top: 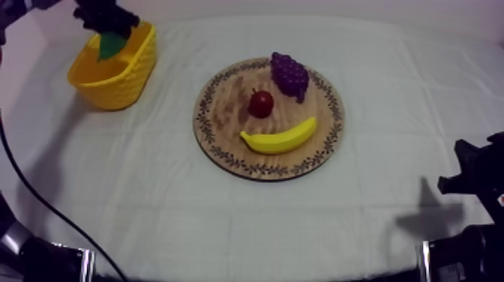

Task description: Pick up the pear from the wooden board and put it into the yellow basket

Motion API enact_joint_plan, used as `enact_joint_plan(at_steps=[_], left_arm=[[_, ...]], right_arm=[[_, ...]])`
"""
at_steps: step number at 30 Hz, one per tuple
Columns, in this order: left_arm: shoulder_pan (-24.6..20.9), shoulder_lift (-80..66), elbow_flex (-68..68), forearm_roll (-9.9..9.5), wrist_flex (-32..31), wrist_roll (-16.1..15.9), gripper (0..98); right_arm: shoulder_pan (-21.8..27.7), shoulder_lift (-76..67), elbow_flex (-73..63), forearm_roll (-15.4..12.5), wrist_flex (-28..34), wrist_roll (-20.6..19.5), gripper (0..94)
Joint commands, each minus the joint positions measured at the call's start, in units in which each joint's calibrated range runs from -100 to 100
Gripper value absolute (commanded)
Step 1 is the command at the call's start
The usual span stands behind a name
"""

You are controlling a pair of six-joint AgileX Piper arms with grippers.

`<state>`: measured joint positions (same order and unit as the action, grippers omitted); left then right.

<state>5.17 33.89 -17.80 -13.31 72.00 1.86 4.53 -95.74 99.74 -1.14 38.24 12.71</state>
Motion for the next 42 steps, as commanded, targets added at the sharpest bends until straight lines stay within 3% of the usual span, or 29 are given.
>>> enact_joint_plan(at_steps=[1, 12, 20, 23, 29, 31, 35, 42], left_arm=[[-0.6, 2.0, 0.6, 0.52, -1.3, 0.1, 59.2], [-3.2, 8.2, 3.4, 4.62, -6.0, -0.8, 66.0], [-3.5, 3.4, 5.2, 7.74, -8.5, -4.2, 72.8], [-3.1, -2.6, 9.1, 8.15, -10.6, -4.2, 64.3], [-2.0, -20.9, 23.3, 7.89, -16.5, -3.1, 19.7], [-1.4, -28.3, 28.7, 7.26, -18.2, -2.3, 9.7], [-0.8, -44.9, 41.2, 6.61, -22.2, -0.7, 2.3], [-2.1, -73.9, 65.0, 6.80, -28.4, 1.0, 0.2]], right_arm=[[0.0, 0.0, 0.0, 0.0, 0.0, 0.0, 0.3], [0.0, 0.0, 0.0, 0.0, 0.0, 0.0, 0.3], [0.0, 0.0, 0.0, 0.0, 0.0, 0.0, 0.3], [0.0, 0.0, 0.0, 0.0, 0.0, 0.0, 0.3], [0.0, 0.0, 0.0, 0.0, 0.0, 0.0, 0.3], [0.0, 0.0, 0.0, 0.0, 0.0, 0.0, 0.3], [0.0, 0.0, 0.0, 0.0, 0.0, 0.0, 0.3], [0.0, 0.0, 0.0, 0.0, 0.0, 0.0, 0.3]])
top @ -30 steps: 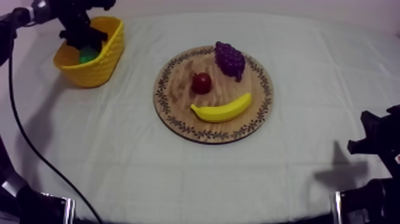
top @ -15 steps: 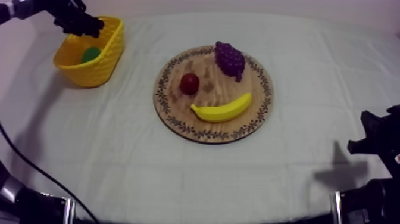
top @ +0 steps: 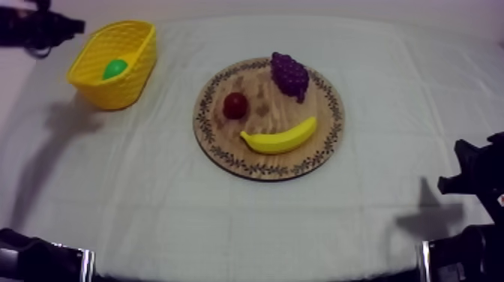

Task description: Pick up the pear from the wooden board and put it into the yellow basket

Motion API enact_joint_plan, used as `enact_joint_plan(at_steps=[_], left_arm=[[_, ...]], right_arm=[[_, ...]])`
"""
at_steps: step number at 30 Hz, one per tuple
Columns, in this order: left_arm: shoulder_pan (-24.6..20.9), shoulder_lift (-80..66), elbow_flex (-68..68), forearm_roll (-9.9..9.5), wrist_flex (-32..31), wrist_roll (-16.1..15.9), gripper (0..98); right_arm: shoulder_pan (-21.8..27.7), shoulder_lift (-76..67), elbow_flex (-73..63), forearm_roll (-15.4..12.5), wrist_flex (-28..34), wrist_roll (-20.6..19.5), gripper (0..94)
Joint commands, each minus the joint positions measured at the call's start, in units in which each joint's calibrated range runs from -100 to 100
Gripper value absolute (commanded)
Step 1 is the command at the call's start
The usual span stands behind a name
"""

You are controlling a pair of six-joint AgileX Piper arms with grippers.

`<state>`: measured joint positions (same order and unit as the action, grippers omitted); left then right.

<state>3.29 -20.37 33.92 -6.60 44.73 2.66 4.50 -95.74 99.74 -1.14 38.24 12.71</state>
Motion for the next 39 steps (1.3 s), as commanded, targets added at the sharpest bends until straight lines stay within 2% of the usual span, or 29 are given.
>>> enact_joint_plan(at_steps=[1, 11, 13, 15, 18, 20, 25, 28, 39], left_arm=[[-0.6, -23.7, 16.9, 0.28, -1.9, 0.4, 0.1], [-2.7, -63.2, 54.4, 1.24, -11.8, 3.4, 0.0], [-3.1, -70.1, 59.5, 1.37, -11.5, 3.4, 0.0], [-3.5, -74.8, 62.2, 2.65, -10.1, 1.4, 0.0], [-4.2, -77.8, 63.4, 3.54, -7.3, -0.4, 0.0], [-4.6, -78.6, 63.4, 3.86, -5.6, -0.1, 0.0], [-4.9, -79.2, 65.3, 4.17, -10.9, 6.9, 0.0], [-4.9, -79.3, 65.7, 4.21, -12.1, 9.2, 0.0], [-4.9, -79.4, 65.9, 4.23, -12.8, 8.1, 0.0]], right_arm=[[0.0, 0.0, 0.0, 0.0, 0.0, 0.0, 0.3], [0.0, 0.0, 0.0, 0.0, 0.0, 0.0, 0.3], [0.0, 0.0, 0.0, 0.0, 0.0, 0.0, 0.3], [0.0, 0.0, 0.0, 0.0, 0.0, 0.0, 0.3], [0.0, 0.0, 0.0, 0.0, 0.0, 0.0, 0.3], [0.0, 0.0, 0.0, 0.0, 0.0, 0.0, 0.3], [0.0, 0.0, 0.0, 0.0, 0.0, 0.0, 0.3], [0.0, 0.0, 0.0, 0.0, 0.0, 0.0, 0.3], [0.0, 0.0, 0.0, 0.0, 0.0, 0.0, 0.3]])
